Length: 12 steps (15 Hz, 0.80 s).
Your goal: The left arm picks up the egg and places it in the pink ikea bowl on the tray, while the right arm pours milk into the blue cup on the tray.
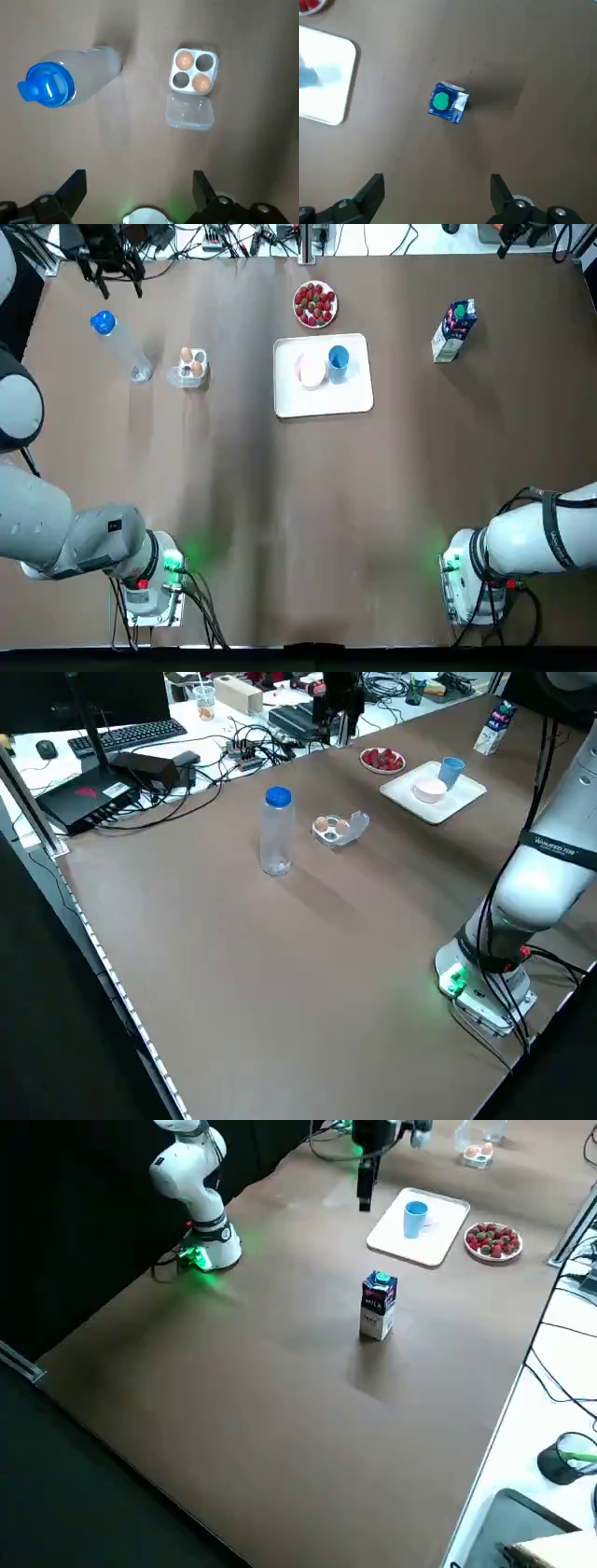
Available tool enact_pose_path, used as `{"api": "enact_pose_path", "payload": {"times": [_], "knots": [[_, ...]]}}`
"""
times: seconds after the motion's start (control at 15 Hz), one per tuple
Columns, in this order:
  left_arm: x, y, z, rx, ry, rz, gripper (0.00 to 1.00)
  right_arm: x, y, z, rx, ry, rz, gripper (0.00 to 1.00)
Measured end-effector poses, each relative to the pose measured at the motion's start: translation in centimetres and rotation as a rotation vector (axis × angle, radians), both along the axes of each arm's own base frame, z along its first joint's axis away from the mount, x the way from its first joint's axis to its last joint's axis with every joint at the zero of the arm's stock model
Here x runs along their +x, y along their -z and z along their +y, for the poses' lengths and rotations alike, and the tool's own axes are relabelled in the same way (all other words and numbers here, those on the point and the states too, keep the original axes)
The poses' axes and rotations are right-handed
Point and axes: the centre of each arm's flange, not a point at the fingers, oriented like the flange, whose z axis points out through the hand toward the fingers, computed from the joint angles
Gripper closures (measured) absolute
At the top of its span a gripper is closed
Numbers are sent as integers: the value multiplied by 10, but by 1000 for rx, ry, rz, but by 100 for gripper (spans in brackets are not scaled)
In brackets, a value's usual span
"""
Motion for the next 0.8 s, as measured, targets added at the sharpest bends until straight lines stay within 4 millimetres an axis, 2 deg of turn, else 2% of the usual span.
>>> {"api": "enact_pose_path", "payload": {"times": [0.13, 0.33, 0.47, 0.67, 0.8], "knots": [[1, 21, 6, 0, 3, -15, 0, 10, 18, -16, 11, -71, 4, 0], [2, 37, 17, -5, -5, -38, 0, 20, 46, -49, 134, -194, 2, 0], [2, 54, 6, -14, 14, -61, 0, 22, 67, -79, 212, -256, -6, 0], [1, 93, -23, -24, 55, -123, 0, 24, 104, -121, 308, -322, -19, 0], [4, 114, -25, -34, 62, -155, 0, 25, 126, -142, 372, -418, -54, 0]]}}
